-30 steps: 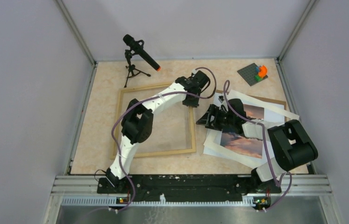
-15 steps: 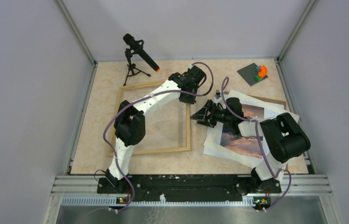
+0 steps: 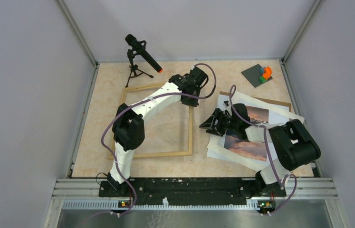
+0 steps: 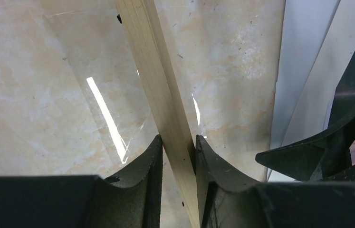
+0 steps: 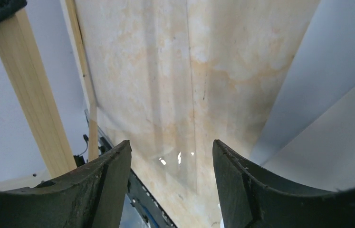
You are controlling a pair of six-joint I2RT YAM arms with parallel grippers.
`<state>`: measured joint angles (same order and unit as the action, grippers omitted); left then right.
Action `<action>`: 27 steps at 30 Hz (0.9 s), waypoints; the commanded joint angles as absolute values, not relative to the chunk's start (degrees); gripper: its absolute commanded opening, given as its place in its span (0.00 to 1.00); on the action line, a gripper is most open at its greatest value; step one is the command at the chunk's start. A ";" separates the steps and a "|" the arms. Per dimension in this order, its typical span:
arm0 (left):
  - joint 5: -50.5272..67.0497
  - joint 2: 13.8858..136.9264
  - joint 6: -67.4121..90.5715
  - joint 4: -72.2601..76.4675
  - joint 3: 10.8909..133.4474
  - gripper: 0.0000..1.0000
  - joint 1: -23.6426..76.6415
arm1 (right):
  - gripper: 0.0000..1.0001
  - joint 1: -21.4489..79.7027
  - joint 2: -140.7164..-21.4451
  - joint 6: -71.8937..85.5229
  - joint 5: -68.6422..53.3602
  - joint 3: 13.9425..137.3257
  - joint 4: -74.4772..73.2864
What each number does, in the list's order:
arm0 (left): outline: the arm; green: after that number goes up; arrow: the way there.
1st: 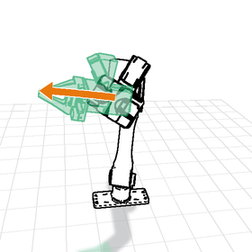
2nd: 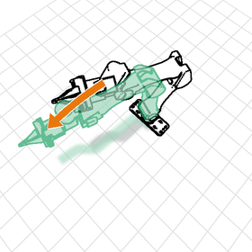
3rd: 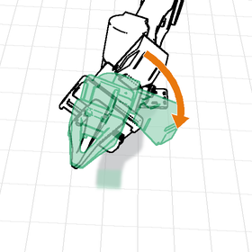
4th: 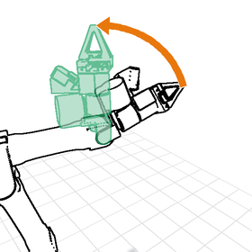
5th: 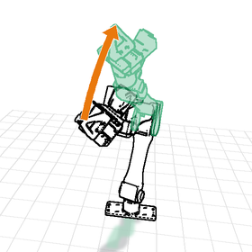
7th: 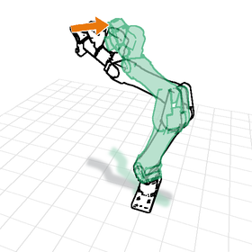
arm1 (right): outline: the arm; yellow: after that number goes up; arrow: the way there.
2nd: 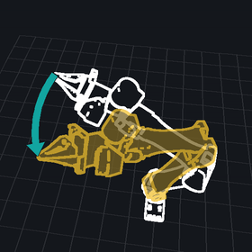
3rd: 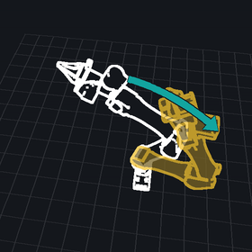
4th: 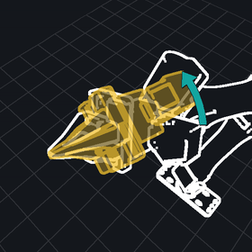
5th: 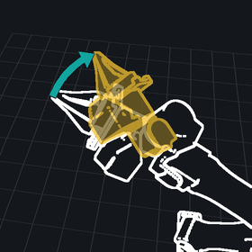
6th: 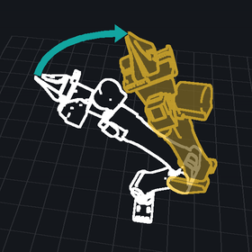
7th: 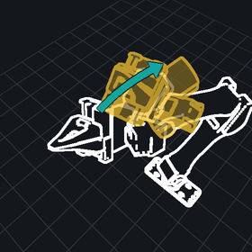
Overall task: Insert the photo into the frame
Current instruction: Pick up the photo frame from the center of the board.
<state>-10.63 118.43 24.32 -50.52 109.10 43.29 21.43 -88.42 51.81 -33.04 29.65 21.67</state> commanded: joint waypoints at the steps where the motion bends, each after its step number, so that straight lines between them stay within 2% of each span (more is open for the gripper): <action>1: -8.55 114.52 23.47 -46.22 109.80 0.00 43.54 | 0.63 24.39 -82.17 50.53 -32.11 29.75 11.70; 5: -8.88 114.35 23.39 -46.19 109.76 0.00 43.42 | 0.65 32.72 -76.67 49.42 -25.54 29.17 8.10; 7: -8.79 114.11 23.53 -46.06 109.68 0.00 43.42 | 0.68 35.49 -73.30 47.91 -20.19 26.74 10.99; 10: -9.13 113.47 24.23 -46.02 109.19 0.00 43.33 | 0.71 35.84 -66.43 55.12 -14.77 16.87 22.29; 13: -9.44 112.79 24.22 -45.13 108.15 0.00 43.33 | 0.70 39.22 -62.64 65.45 -9.38 14.82 19.01; 15: -9.58 112.69 24.38 -44.99 107.93 0.00 43.26 | 0.67 42.22 -62.65 73.76 -7.07 15.51 14.63; 18: -9.44 112.35 24.53 -44.70 107.77 0.00 43.15 | 0.61 46.78 -64.19 84.08 -4.30 12.73 18.96; 24: -9.48 111.54 24.22 -43.96 107.14 0.00 43.13 | 0.59 60.73 -67.66 103.14 9.54 11.81 18.87; 27: -9.04 111.49 24.17 -43.78 107.23 0.00 43.11 | 0.60 65.41 -70.84 106.46 15.99 13.84 20.33</action>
<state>-10.31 116.01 25.19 -48.86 107.11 43.16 60.55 -67.79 94.76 3.84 12.60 16.97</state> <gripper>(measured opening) 0.318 0.597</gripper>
